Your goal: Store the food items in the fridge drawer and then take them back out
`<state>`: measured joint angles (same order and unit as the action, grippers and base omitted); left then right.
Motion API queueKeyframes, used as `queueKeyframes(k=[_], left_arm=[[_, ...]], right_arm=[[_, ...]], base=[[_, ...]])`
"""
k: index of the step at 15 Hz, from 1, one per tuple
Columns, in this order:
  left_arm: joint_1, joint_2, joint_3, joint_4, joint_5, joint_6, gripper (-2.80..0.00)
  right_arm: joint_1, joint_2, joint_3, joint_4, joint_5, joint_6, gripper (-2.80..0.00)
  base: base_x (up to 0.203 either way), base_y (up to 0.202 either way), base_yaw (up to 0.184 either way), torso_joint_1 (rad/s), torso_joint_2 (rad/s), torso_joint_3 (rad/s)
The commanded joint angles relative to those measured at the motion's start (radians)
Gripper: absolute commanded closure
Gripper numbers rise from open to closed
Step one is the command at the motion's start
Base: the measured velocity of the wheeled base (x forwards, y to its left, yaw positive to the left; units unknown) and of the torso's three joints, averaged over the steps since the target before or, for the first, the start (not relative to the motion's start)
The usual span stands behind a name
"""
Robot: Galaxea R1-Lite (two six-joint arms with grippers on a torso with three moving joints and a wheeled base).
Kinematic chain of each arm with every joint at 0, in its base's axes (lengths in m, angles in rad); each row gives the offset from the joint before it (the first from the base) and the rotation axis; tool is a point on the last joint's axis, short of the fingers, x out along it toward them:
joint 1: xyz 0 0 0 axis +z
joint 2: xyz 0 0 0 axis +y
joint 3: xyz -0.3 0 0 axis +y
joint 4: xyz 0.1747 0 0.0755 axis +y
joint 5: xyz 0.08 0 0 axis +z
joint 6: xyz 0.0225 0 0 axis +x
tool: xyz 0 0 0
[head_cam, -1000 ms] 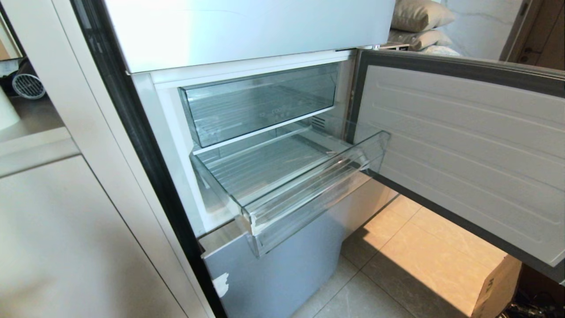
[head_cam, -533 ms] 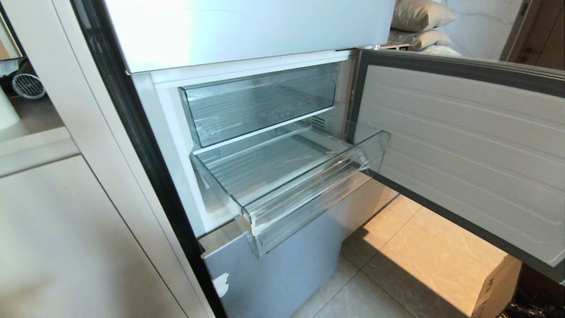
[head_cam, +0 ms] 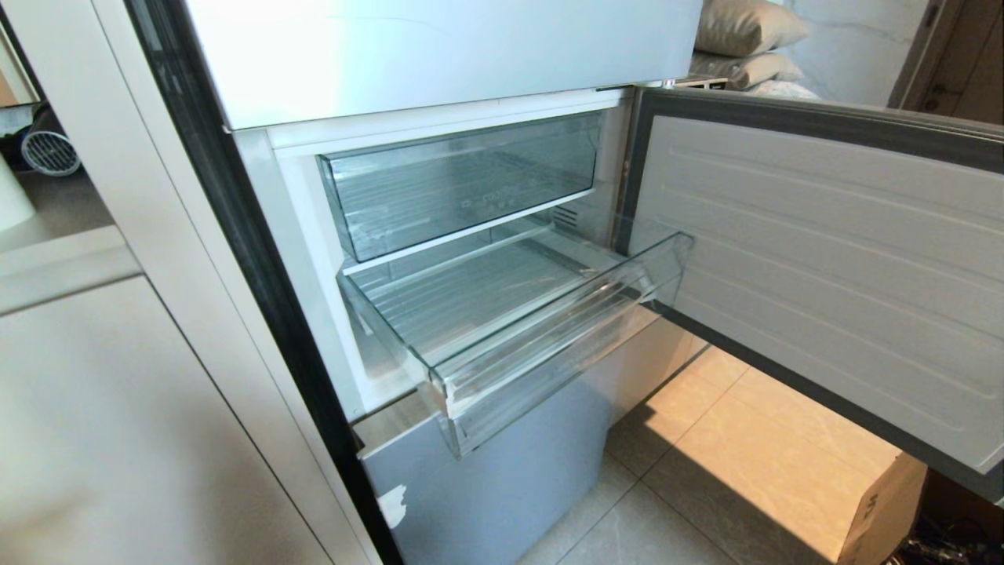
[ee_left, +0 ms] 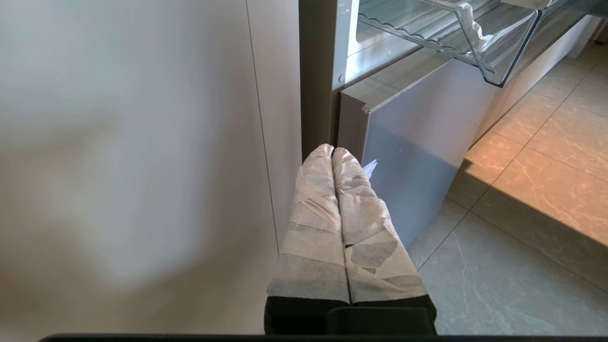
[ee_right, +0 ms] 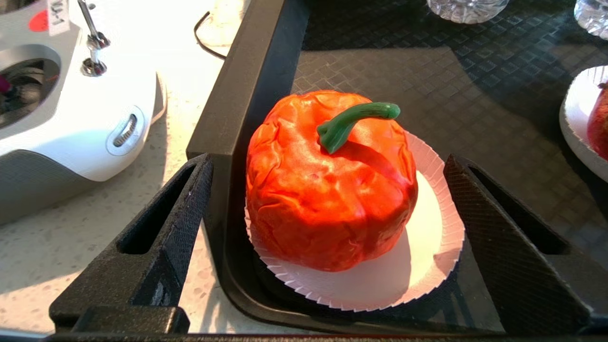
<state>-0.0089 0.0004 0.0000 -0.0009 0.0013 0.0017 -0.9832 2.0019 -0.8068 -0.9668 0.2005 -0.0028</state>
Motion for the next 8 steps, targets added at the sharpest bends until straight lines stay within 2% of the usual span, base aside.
queueKeyframes(k=[1,2,3,8], left_arm=[[0.0,0.001,0.0,-0.001,0.0,0.0,0.0],[0.0,0.0,0.0,0.0,0.0,0.0,0.0],[0.0,0.0,0.0,-0.001,0.0,0.0,0.0],[0.0,0.0,0.0,-0.001,0.0,0.0,0.0]], right_arm=[[0.0,0.012,0.0,-0.007,0.002,-0.002,-2.8],[0.001,0.014,0.001,-0.007,0.002,-0.002,-2.8],[0.001,0.023,0.001,-0.007,0.003,-0.002,0.0],[0.003,0.021,-0.002,-0.007,0.002,0.0,0.0]], base=[[0.0,0.0,0.0,0.0,0.0,0.0],[0.0,0.0,0.0,0.0,0.0,0.0],[0.0,0.0,0.0,0.0,0.0,0.0],[0.0,0.0,0.0,0.0,0.0,0.0]])
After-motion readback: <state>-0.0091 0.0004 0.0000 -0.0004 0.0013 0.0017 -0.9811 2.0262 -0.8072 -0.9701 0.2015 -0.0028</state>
